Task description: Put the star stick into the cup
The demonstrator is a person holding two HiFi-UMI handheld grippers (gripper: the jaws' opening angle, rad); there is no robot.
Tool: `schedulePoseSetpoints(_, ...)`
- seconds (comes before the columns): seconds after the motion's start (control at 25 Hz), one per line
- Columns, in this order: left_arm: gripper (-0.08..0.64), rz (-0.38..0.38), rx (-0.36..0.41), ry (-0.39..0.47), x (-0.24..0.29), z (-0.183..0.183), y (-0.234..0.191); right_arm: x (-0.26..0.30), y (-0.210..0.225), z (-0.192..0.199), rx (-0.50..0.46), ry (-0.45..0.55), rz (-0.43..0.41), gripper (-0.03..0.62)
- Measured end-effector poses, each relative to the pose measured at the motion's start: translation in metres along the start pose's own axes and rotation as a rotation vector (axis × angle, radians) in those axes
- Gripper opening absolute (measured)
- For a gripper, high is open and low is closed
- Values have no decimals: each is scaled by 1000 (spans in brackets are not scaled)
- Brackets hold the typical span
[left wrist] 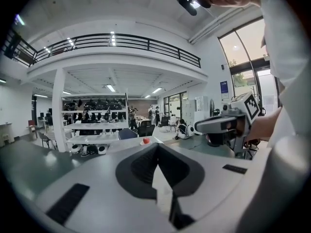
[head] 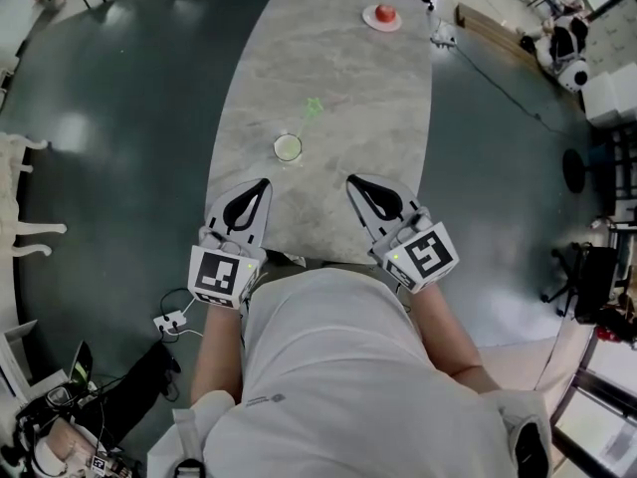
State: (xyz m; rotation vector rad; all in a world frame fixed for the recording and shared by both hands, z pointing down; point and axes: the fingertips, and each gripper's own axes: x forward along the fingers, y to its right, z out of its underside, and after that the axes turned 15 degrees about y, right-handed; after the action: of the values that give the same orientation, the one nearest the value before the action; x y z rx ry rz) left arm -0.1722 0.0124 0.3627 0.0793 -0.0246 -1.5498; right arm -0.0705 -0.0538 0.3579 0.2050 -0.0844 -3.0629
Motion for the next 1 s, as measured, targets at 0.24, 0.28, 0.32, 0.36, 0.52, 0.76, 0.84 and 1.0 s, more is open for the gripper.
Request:
schedulePoseSetpoints(0.24, 3, -17, -4, -3, -5, 0, -3, 3, -6, -4, -6, -2, -22, 11)
schedulePoseSetpoints(0.28, 3, -18, -5, -4, -5, 0, -3, 3, -7, -3, -5, -2, -24, 11)
schedulePoseSetpoints(0.32, 3, -18, -6, -6, -5, 1, -4, 3, -8, -3, -5, -1, -28, 11)
schedulePoseSetpoints(0.36, 3, -18, -8, -8, -5, 2, -4, 3, -9, -3, -7, -2, -33, 11)
schedulePoseSetpoints(0.52, 3, -18, -14, -11, -3, 3, -7, 5, -11, -5, -10, -5, -41, 9)
schedulePoseSetpoints(0.76, 3, -18, -33, -12, -2, 7, -12, 3, -6, -2, 5, -22, -12, 11)
schedulePoseSetpoints(0.84, 3, -19, -38, -11, -1, 7, -14, 2, -5, -1, 4, -28, -6, 9)
schedulePoseSetpoints(1.0, 3, -18, -50, -15, -1, 12, -16, 1, -2, 2, 6, -39, 8, 9)
